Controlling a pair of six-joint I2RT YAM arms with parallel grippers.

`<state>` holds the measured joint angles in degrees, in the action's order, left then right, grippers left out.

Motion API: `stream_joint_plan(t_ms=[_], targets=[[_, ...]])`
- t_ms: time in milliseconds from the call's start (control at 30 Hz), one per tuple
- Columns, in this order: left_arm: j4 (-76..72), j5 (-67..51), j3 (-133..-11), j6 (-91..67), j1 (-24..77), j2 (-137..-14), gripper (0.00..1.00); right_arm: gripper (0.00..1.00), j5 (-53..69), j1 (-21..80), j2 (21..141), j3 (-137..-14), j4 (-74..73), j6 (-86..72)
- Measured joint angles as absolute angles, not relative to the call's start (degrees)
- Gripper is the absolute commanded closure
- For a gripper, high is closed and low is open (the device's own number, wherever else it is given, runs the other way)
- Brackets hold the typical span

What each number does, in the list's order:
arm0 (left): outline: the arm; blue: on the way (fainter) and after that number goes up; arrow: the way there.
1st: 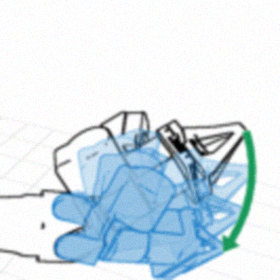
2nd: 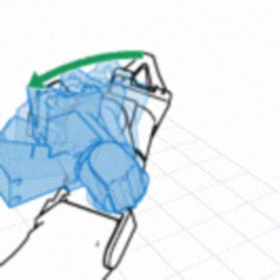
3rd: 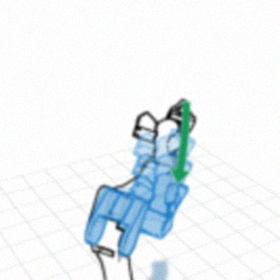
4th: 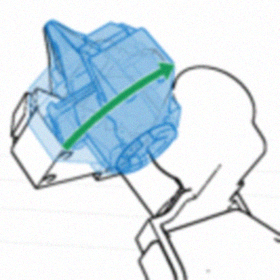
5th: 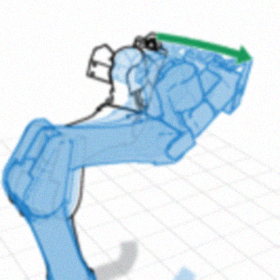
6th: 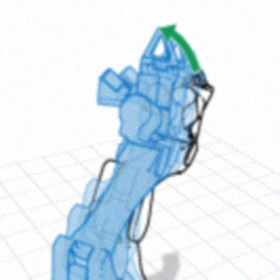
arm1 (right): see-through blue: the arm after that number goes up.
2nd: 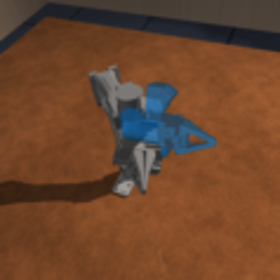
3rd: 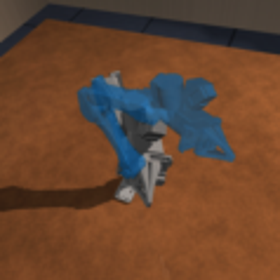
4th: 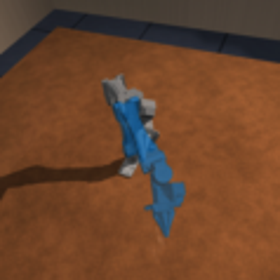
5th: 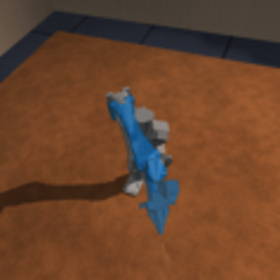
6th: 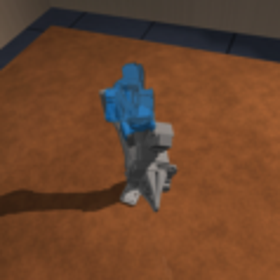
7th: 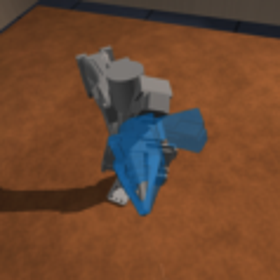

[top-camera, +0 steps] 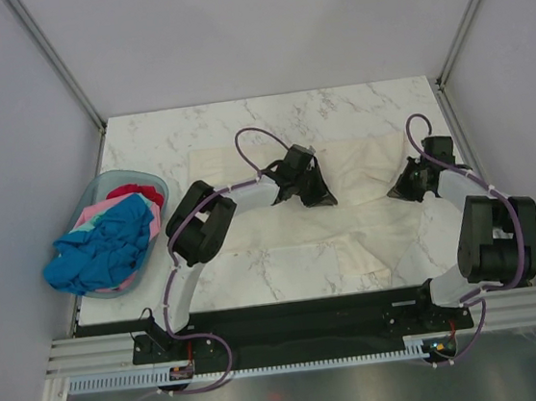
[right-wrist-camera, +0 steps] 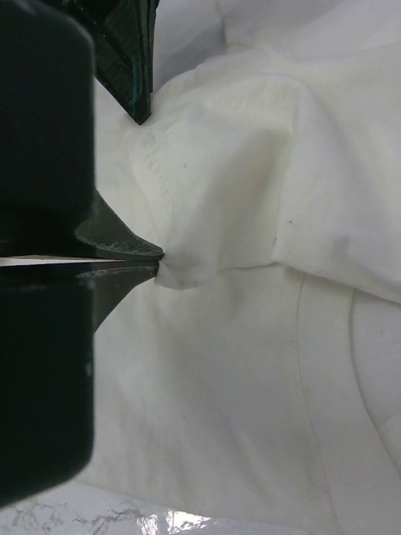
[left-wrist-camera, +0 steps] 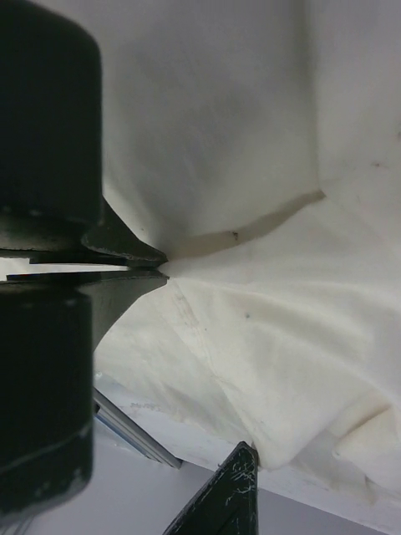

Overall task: Fold and stack the t-shirts
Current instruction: Fold the tshirt

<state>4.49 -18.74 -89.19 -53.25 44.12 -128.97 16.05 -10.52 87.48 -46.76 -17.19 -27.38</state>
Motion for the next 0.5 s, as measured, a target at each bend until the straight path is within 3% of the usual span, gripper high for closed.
stream_joint_plan(t_ms=[500], targets=[[12.05, -18.63, -90.19, -51.00, 42.83, -123.90, 0.98, 1.00, 11.55, -4.97, 77.76, -42.96, -20.88, -31.79]])
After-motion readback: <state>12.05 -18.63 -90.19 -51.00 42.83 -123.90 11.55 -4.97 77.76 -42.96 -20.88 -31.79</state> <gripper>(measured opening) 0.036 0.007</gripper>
